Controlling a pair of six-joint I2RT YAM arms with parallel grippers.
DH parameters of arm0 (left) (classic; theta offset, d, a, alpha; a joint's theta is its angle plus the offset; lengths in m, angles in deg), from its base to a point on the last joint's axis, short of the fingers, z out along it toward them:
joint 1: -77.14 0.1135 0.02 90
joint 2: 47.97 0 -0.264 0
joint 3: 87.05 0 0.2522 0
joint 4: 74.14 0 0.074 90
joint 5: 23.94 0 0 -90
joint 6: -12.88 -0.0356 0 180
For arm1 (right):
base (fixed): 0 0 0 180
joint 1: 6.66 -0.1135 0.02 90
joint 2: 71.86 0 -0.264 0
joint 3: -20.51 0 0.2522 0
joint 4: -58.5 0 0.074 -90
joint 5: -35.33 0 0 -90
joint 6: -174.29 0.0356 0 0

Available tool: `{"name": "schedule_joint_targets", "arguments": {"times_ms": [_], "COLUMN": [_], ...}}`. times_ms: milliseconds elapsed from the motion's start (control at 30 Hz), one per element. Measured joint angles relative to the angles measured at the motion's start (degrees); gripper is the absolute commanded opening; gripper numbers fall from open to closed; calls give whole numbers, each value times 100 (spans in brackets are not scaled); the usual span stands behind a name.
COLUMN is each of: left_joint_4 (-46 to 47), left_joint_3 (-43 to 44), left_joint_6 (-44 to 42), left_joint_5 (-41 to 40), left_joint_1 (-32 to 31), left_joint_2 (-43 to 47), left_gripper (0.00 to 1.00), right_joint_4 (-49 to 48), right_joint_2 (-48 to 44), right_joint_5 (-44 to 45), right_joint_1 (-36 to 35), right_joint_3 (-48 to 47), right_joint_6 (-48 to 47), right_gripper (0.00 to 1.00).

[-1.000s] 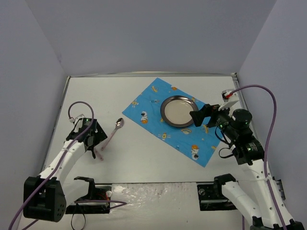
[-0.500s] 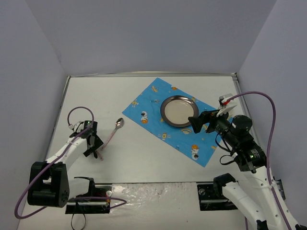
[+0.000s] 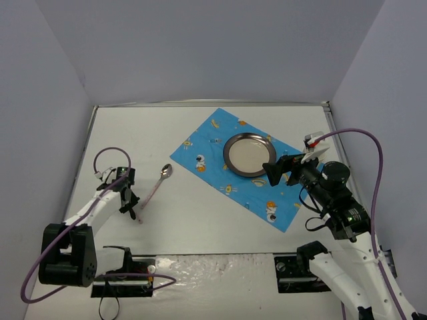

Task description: Set the dinner table for one person

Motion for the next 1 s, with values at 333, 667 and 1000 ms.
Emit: {"name": "schedule_joint_targets", "arguments": {"times_ms": [333,667,1000], "left_joint_4": [-498,-629,-1195], "left_joint_3": [2456,5762,7609], "left_joint_6": [-1645,-4056,-5422], "left_joint_5": [68,498,1275], "left_joint_1": [-195,-2145,-2404], "left_joint_2": [-130,-2893,-5146], "left_gripper": [0,0,0], "right_joint_4": [20,22,45], "right_joint_2": [-7,90,156], "right_joint_5": [102,123,211], "right_joint_1": [-57,-57,-57], "right_joint_3": [14,12,12], "right_joint_6": [-74,-98,-87], "right_gripper": [100,100,100]}}
